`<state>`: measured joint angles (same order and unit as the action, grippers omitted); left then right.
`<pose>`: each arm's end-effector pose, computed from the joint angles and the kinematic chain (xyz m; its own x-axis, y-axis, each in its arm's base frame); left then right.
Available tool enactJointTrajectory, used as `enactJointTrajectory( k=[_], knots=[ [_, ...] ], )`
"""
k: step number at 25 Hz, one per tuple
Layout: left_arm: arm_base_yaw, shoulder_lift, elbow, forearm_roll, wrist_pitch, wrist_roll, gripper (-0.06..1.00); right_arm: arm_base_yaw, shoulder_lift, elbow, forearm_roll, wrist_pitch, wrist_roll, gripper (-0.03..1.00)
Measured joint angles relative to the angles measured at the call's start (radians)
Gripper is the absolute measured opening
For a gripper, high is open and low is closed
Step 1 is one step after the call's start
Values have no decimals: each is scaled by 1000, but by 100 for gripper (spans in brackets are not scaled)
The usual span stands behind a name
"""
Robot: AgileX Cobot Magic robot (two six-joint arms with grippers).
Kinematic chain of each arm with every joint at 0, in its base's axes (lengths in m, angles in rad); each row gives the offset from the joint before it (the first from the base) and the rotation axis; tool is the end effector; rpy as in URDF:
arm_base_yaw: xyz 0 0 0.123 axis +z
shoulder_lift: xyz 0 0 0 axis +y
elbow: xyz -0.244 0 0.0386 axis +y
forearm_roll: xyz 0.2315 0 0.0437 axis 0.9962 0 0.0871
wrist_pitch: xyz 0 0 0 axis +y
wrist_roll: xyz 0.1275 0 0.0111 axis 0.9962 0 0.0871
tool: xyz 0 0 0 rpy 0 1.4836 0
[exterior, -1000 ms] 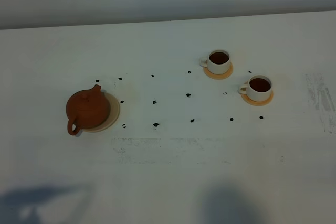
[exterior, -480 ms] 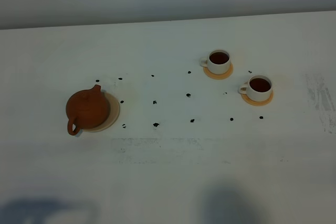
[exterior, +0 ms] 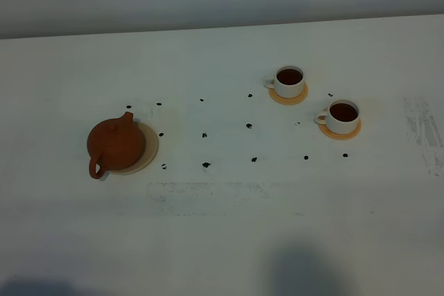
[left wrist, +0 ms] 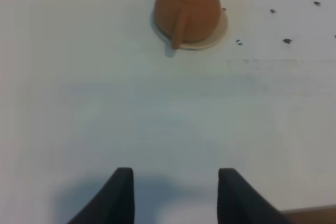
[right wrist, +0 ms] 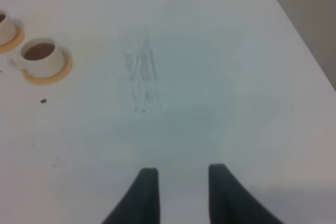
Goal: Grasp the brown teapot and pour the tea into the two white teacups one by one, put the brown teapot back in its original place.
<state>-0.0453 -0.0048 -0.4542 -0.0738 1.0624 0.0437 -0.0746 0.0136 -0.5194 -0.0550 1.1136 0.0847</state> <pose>0.0547 -0.0107 0.2392 -0.4913 0.0300 -0.8705 0.1050 0.9942 -0.0250 0.0482 -0.0099 0.2518 -0.4875 0.0969 -0.8677 0.1468 0.9888 0.0279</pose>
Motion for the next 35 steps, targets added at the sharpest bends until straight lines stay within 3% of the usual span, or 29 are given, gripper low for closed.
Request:
enactJointTrajectory(
  k=[35],
  knots=[
    [0,0,1,1,0,-1,36,3,0,0,-20,0,-3,23]
  ],
)
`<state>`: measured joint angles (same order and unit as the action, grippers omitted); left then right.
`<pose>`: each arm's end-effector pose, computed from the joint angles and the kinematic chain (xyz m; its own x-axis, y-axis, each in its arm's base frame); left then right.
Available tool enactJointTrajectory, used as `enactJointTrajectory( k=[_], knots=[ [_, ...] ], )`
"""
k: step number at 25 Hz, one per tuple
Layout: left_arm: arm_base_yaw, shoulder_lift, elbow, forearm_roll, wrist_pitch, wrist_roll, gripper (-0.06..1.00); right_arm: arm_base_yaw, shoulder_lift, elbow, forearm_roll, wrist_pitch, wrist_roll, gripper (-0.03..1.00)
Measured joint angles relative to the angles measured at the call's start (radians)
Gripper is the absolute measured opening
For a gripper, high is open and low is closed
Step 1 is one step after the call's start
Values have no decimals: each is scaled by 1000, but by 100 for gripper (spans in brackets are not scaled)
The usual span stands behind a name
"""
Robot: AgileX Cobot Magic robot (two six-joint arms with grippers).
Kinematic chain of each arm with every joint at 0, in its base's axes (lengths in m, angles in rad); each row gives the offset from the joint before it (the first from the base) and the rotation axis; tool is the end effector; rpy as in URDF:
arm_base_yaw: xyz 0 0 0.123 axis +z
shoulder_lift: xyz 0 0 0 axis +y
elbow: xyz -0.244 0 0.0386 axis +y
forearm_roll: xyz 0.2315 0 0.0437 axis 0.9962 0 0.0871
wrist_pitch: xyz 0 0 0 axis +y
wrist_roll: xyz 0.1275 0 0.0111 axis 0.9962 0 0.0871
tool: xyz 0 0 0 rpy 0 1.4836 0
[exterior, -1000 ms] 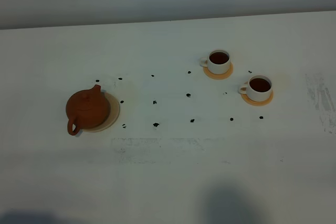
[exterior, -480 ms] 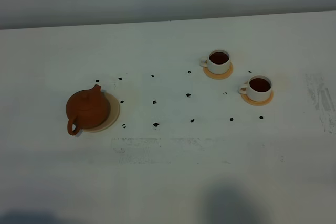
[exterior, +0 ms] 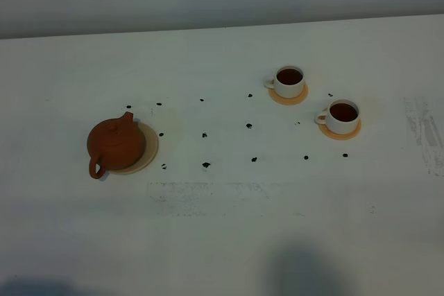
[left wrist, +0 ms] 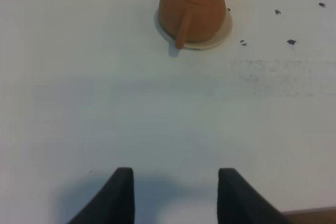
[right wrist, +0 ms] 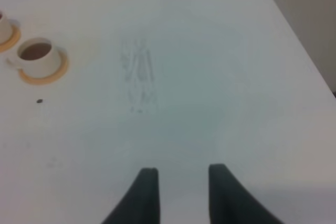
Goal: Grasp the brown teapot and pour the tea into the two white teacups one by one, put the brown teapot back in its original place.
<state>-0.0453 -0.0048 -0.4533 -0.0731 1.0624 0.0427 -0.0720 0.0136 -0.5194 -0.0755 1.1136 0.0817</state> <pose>0.0548 -0.0107 0.2389 -0.4921 0.0294 -0.8700 0.1041 0.9942 -0.0253 0.0480 -0.0121 0.2519 -0.4883 0.0835 -0.8687 0.1541 0.9880 0.0084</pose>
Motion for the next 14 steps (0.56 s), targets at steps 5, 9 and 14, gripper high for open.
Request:
enactJointTrajectory(
  k=[5,9,14],
  knots=[
    [0,0,0,0,0,0,36,43,0,0,-24,0,-4,23],
    [0,0,0,0,0,0,36,80,0,0,-25,0,-4,23],
    [0,0,0,0,0,0,36,83,0,0,-25,0,-5,23]
  ],
)
